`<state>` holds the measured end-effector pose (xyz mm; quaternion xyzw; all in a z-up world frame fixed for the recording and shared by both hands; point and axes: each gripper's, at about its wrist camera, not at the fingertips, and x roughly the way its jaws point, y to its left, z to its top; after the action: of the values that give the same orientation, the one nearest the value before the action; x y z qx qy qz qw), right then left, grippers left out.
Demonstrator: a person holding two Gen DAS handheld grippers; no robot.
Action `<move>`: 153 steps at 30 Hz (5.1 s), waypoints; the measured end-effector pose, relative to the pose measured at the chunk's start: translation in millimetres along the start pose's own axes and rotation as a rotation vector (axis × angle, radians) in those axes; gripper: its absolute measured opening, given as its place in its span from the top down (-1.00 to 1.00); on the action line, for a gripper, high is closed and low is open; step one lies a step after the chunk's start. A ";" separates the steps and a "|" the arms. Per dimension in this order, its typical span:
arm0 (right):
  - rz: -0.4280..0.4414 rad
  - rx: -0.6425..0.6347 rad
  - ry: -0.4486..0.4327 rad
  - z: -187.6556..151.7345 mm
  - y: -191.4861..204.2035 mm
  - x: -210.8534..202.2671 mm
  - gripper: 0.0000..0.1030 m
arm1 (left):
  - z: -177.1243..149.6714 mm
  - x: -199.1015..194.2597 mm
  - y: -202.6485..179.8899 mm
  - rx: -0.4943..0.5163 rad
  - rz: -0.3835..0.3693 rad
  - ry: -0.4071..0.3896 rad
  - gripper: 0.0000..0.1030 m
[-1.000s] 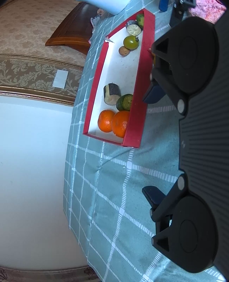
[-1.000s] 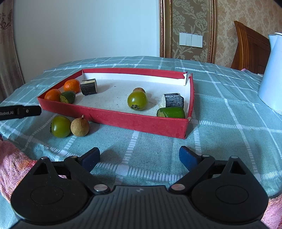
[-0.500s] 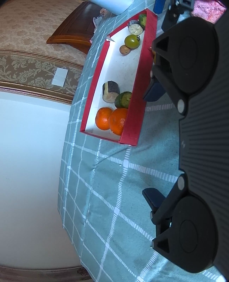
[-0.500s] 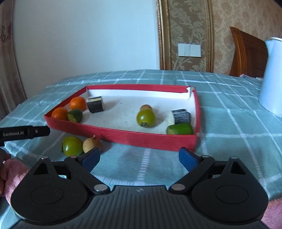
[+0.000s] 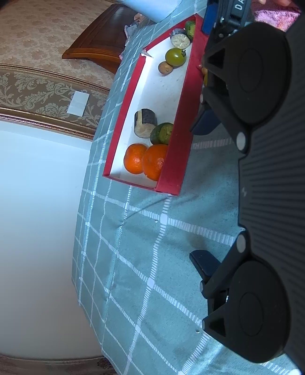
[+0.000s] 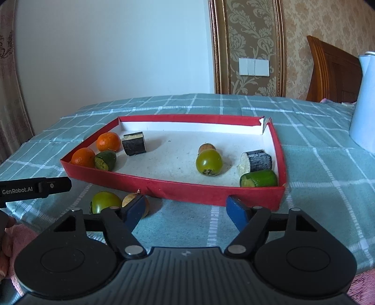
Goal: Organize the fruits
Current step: 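Grasp the brown round fruit beside the box with the right gripper, then carry the brown fruit into the red box and open the right gripper, then grasp the dark green tomato beside the box with the left gripper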
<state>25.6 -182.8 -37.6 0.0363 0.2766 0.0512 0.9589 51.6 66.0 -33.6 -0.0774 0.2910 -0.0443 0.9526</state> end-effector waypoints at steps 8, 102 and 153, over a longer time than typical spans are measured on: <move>0.059 0.019 0.015 4.3 12.8 5.1 -0.48 | 0.1 0.1 1.4 -0.005 -0.007 0.003 -1.00; -0.072 -0.171 0.011 58.2 18.7 93.1 0.30 | -1.7 0.5 2.3 -0.016 -0.020 0.012 -1.00; -0.030 -0.023 0.066 -12.2 -30.5 -5.2 -0.69 | -5.6 -9.8 2.9 -0.053 -0.108 0.024 -1.00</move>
<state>17.1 -213.1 -48.2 0.0192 0.3081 0.0411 0.9503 40.5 69.5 -33.3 -0.1177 0.2991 -0.0888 0.9428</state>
